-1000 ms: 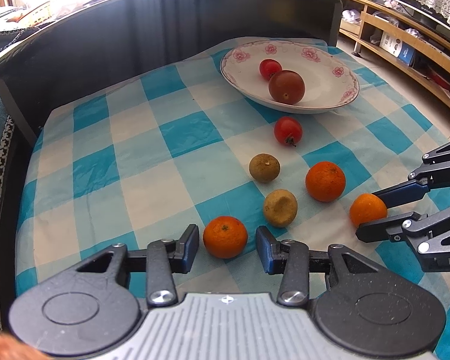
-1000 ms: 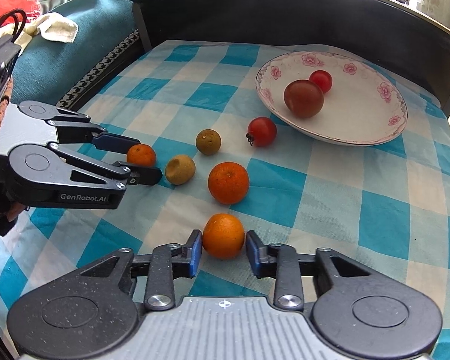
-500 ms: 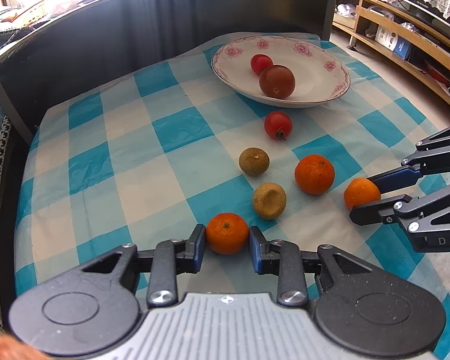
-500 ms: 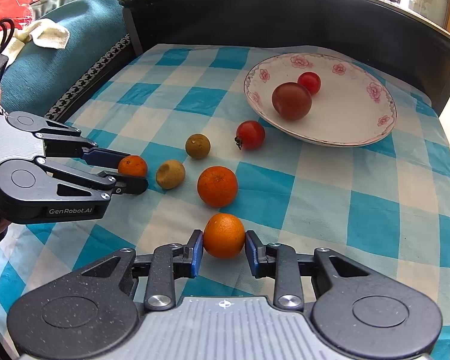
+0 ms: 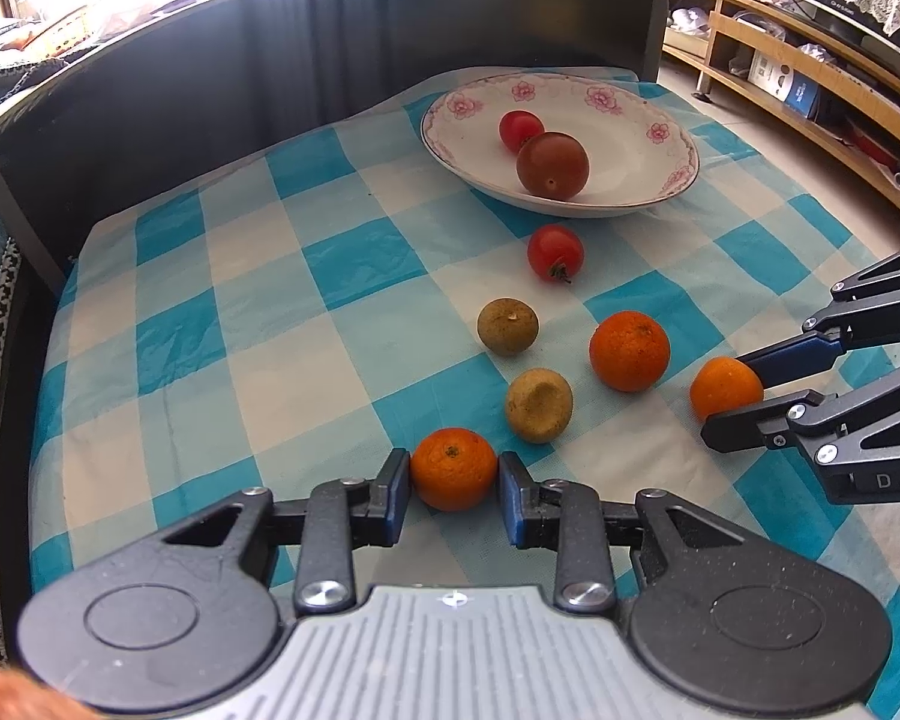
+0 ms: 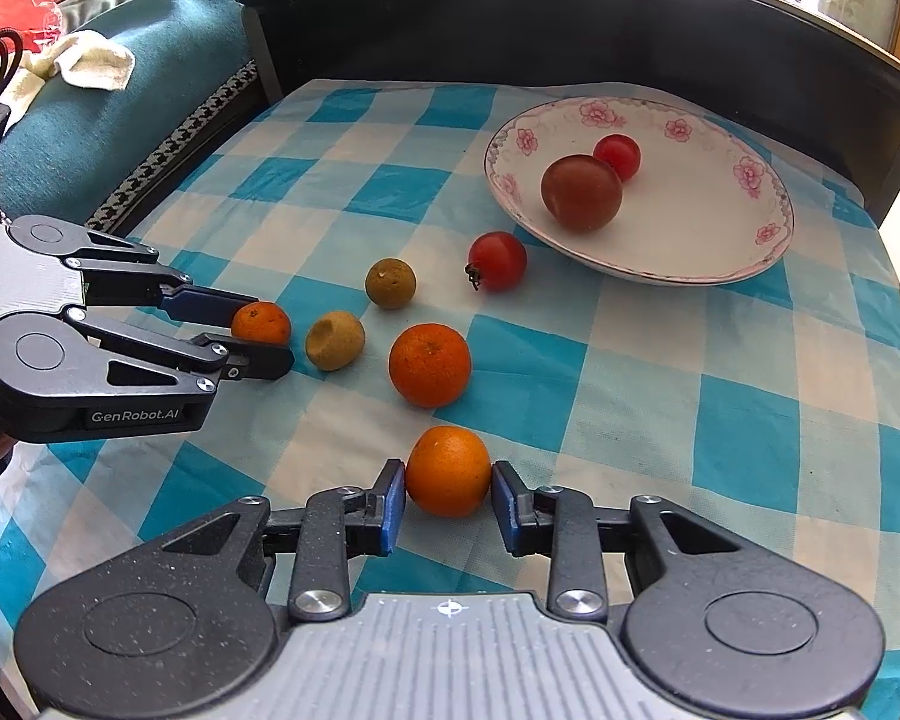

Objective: Organize fruits
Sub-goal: 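Carry both citrus fruits into the bowl and open both tools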

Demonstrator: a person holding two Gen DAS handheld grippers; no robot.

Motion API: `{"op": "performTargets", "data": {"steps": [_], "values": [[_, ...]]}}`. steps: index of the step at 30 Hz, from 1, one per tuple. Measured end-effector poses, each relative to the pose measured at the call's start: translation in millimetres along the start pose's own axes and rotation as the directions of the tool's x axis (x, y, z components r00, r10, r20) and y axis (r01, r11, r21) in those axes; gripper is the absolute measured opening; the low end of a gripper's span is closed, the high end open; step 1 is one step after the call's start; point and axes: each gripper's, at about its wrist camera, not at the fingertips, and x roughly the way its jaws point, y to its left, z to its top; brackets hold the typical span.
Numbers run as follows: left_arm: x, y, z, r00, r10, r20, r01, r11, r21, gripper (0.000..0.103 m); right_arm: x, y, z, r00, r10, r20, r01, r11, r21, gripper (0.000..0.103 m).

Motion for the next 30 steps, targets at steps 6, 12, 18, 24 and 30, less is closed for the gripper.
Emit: {"op": "performTargets", "data": {"steps": [6, 12, 18, 24, 30], "values": [[-3.0, -3.8, 1.8, 1.0, 0.002, -0.004, -0.002, 1.0, 0.013, 0.039, -3.5, -3.6, 0.6, 1.0, -0.006, 0.009, 0.006, 1.0, 0.014, 0.025], [-9.2, -7.6, 12.4, 1.0, -0.01, 0.022, 0.01, 1.0, 0.006, 0.039, -11.2, -12.0, 8.2, 0.999, -0.016, 0.052, 0.013, 0.999, 0.049, 0.025], [-8.8, -19.8, 30.9, 0.999, -0.018, 0.048, 0.017, 1.0, 0.018, 0.039, -18.6, -22.6, 19.3, 0.994, -0.034, 0.107, 0.025, 0.996, 0.087, 0.025], [-4.3, -32.4, 61.4, 0.996, -0.011, 0.088, 0.01, 1.0, 0.013, 0.039, -23.2, -33.1, 32.3, 0.986, -0.064, 0.156, 0.047, 0.993, 0.109, 0.025], [3.4, -40.3, 87.4, 0.993, 0.003, 0.117, -0.003, 1.0, -0.004, 0.039, -22.6, -46.7, 47.1, 0.976, -0.095, 0.197, 0.065, 0.986, 0.151, 0.025]]}}
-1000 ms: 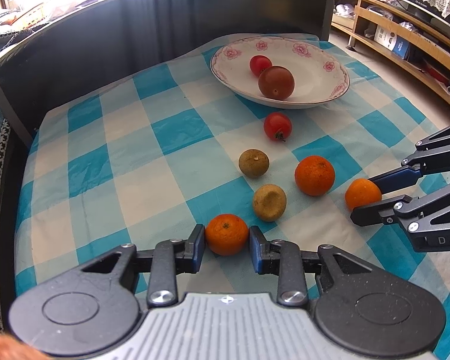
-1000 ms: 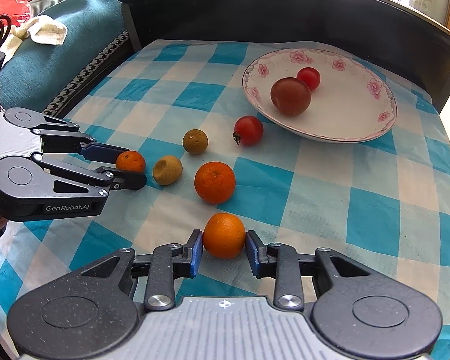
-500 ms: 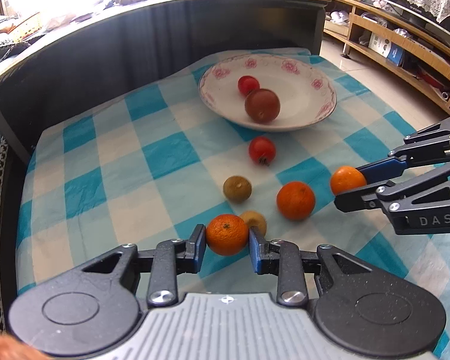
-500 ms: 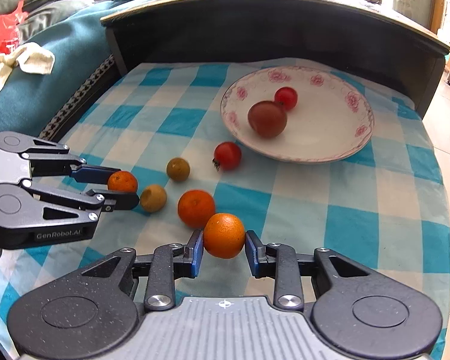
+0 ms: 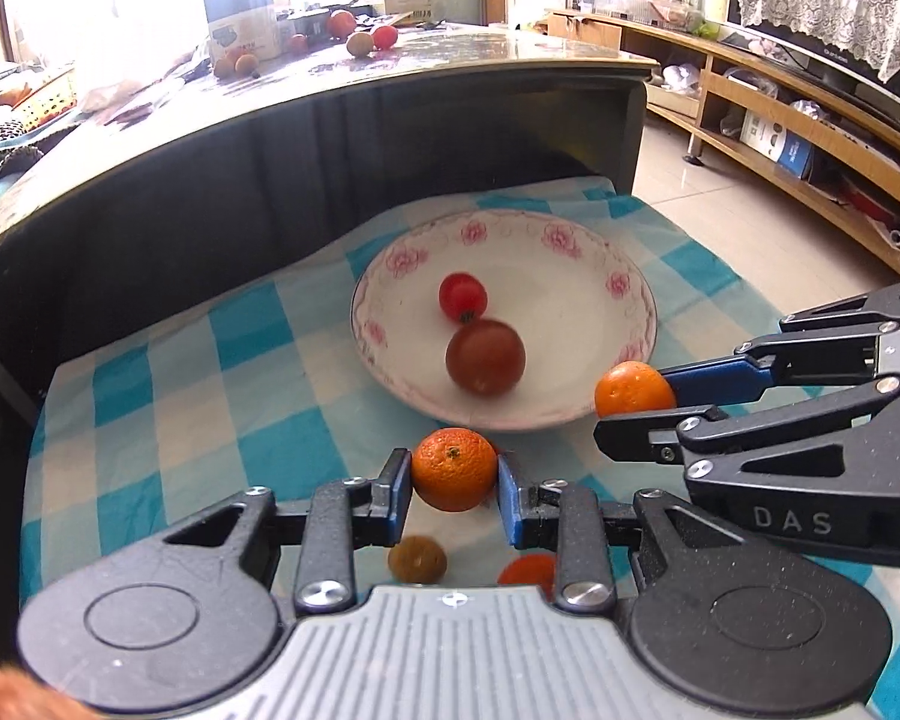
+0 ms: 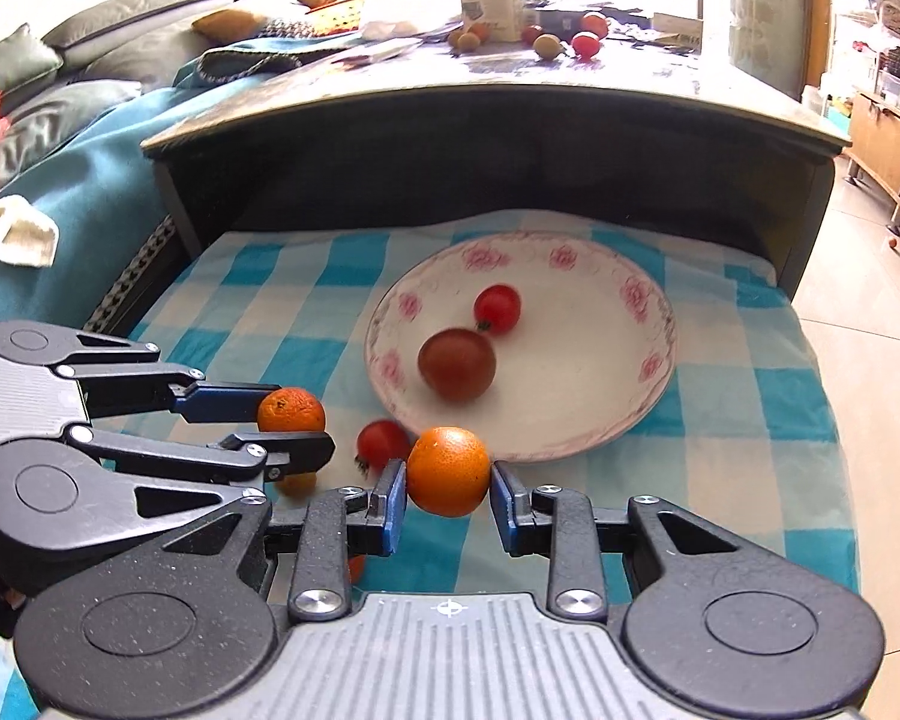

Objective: Organize fruits
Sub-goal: 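Carry both citrus fruits into the bowl and open both tools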

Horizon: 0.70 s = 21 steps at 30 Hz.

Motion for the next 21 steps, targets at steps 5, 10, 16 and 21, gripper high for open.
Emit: {"op": "performTargets", "data": {"steps": [5, 10, 16, 21], "values": [[15.0, 0.0, 11.3, 1.0, 0.01, -0.003, -0.01, 0.999, -0.03, 0.039, 10.8, -11.2, 7.2, 1.0, -0.027, 0.007, 0.027, 0.999, 0.032, 0.025], [25.5, -1.6, 17.0, 1.0, 0.01, -0.004, -0.01, 1.0, -0.03, 0.039, 21.0, -20.9, 8.4, 0.999, -0.035, -0.006, 0.036, 0.998, 0.054, 0.025], [35.1, 3.5, 20.4, 1.0, 0.003, -0.007, -0.004, 0.999, -0.048, 0.039, 31.0, -26.6, 11.5, 1.0, -0.029, -0.006, 0.03, 0.997, 0.071, 0.025], [42.0, 6.7, 22.3, 1.0, -0.001, -0.007, 0.001, 0.999, -0.052, 0.039, 37.6, -29.0, 12.3, 0.999, -0.032, -0.006, 0.032, 0.997, 0.075, 0.025]]}}
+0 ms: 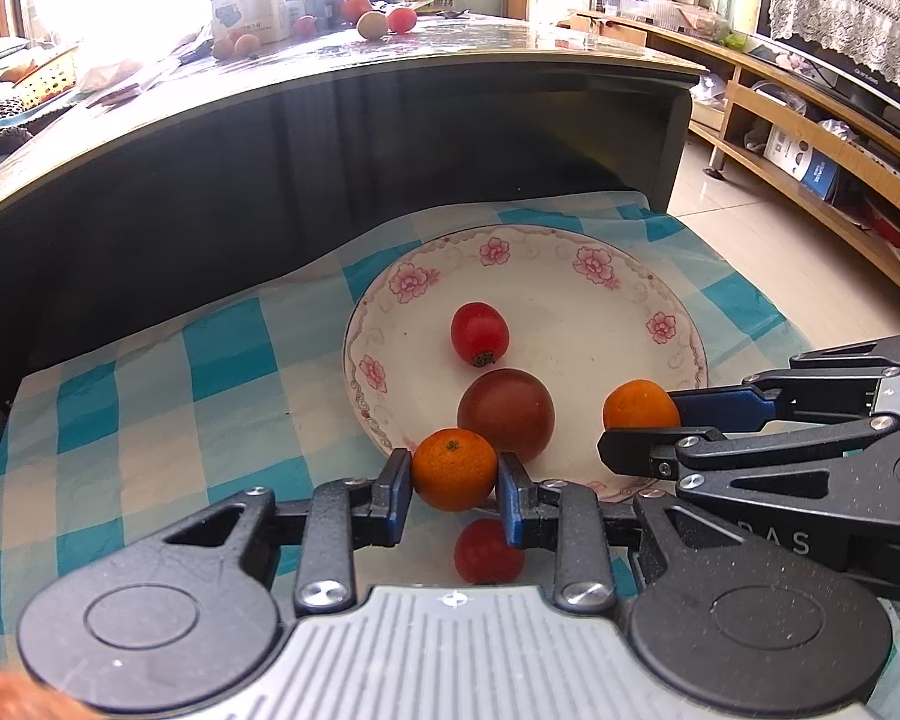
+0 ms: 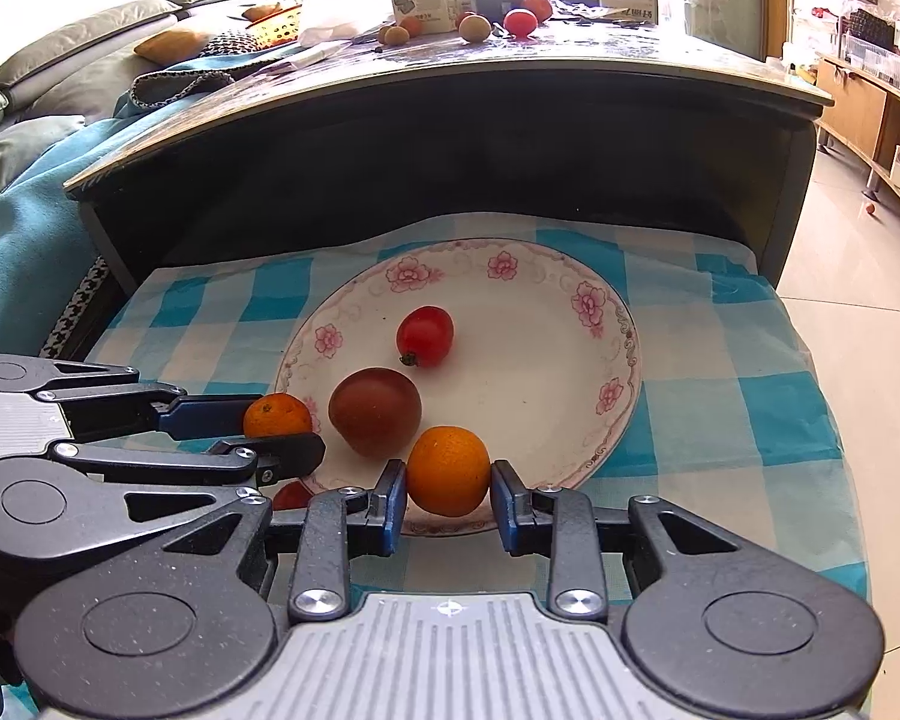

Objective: Organize fruits
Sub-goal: 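Carry both citrus fruits into the bowl and open both tools, then withdraw from the bowl, left tool toward a brown fruit, right toward a mandarin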

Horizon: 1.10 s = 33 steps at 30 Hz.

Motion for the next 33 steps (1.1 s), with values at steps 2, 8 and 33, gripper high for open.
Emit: {"op": "performTargets", "data": {"steps": [2, 8, 33], "values": [[1.7, 0.7, 2.2, 1.0, 0.001, 0.005, -0.001, 1.0, -0.002, 0.039, 2.6, -1.1, 1.1, 1.0, -0.004, 0.001, 0.004, 1.0, 0.002, 0.025], [5.1, 3.5, 5.3, 1.0, -0.002, 0.019, 0.002, 1.0, -0.017, 0.039, 6.7, -1.4, 0.0, 1.0, -0.004, 0.011, 0.004, 1.0, 0.0, 0.026], [-10.6, 19.0, 10.7, 0.997, 0.024, 0.073, -0.018, 0.997, -0.077, 0.041, -8.1, -10.3, 4.9, 0.997, -0.01, 0.082, 0.007, 0.999, 0.041, 0.031]]}}
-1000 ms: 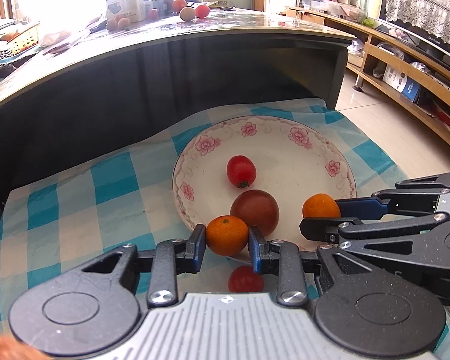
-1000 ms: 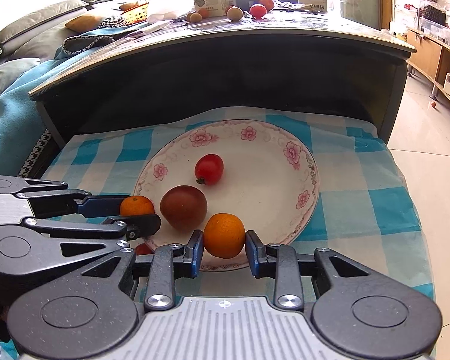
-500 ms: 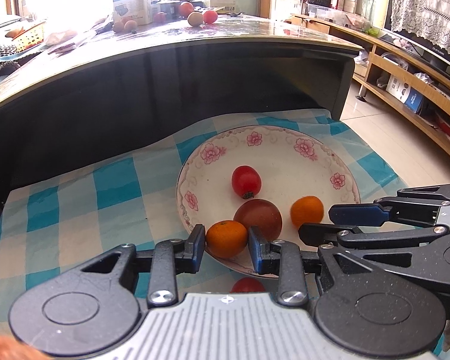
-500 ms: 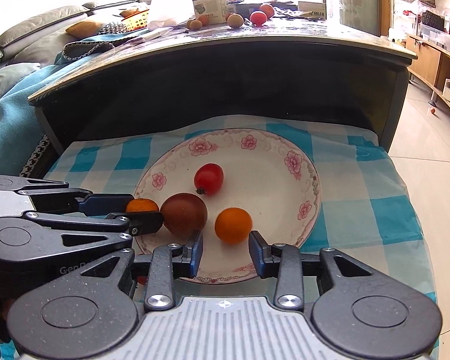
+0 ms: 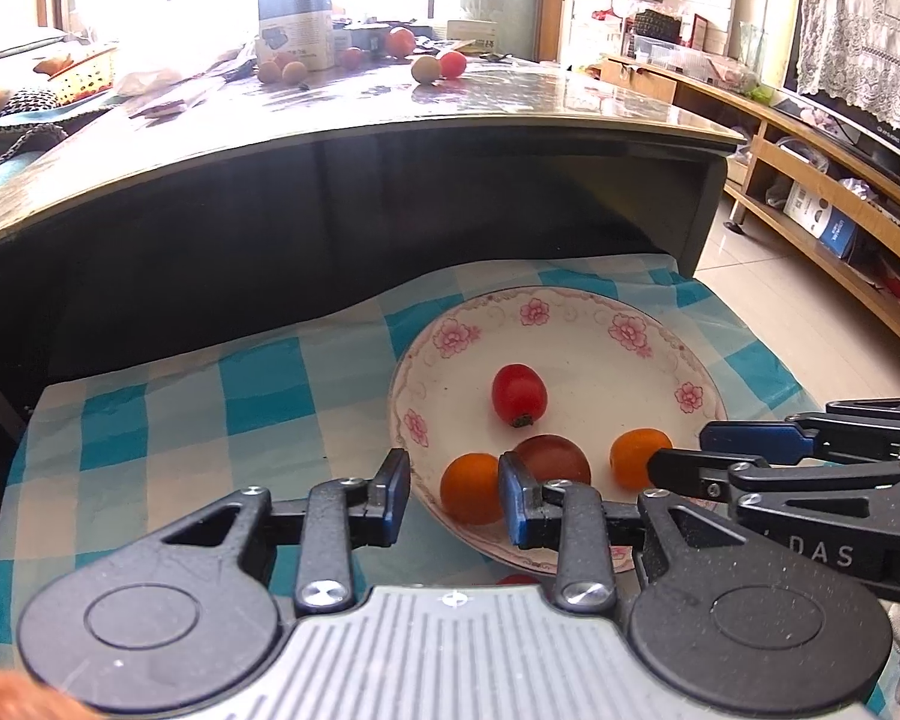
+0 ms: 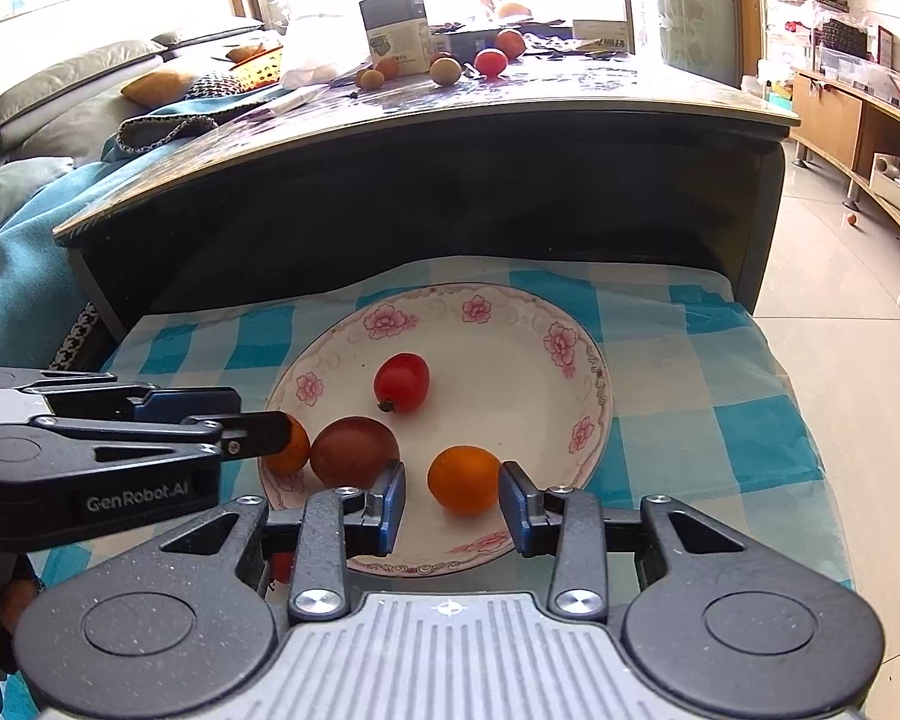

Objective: Organize fruits
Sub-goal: 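Withdraw from the bowl, left tool toward a brown fruit, right toward a mandarin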

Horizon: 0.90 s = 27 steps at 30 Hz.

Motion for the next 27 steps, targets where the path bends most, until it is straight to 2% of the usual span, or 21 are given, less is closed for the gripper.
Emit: {"op": "performTargets", "data": {"steps": [6, 13, 18, 23, 27], "values": [[-13.0, 10.5, -4.1, 1.0, 0.024, -0.002, -0.024, 0.999, -0.03, 0.041, -7.7, -0.9, -1.1, 1.0, 0.023, 0.006, -0.023, 1.0, 0.011, 0.031], [-41.4, 15.8, -18.3, 0.999, 0.047, -0.018, -0.048, 0.997, -0.056, 0.041, -15.7, 15.2, -6.0, 0.996, 0.085, -0.026, -0.085, 0.996, -0.013, 0.031], [-64.6, 17.6, -28.0, 0.998, 0.048, -0.037, -0.051, 0.996, -0.075, 0.041, -28.0, 31.3, -19.1, 0.987, 0.142, -0.078, -0.146, 0.988, -0.052, 0.033], [-80.1, 17.8, -42.5, 0.997, 0.026, -0.073, -0.033, 0.995, -0.095, 0.041, -34.8, 47.8, -31.0, 0.966, 0.221, -0.137, -0.233, 0.969, -0.076, 0.036], [-82.7, 21.1, -50.4, 0.996, 0.019, -0.085, -0.026, 0.996, -0.081, 0.041, -32.6, 61.0, -37.1, 0.959, 0.225, -0.17, -0.25, 0.958, -0.139, 0.038]]}}
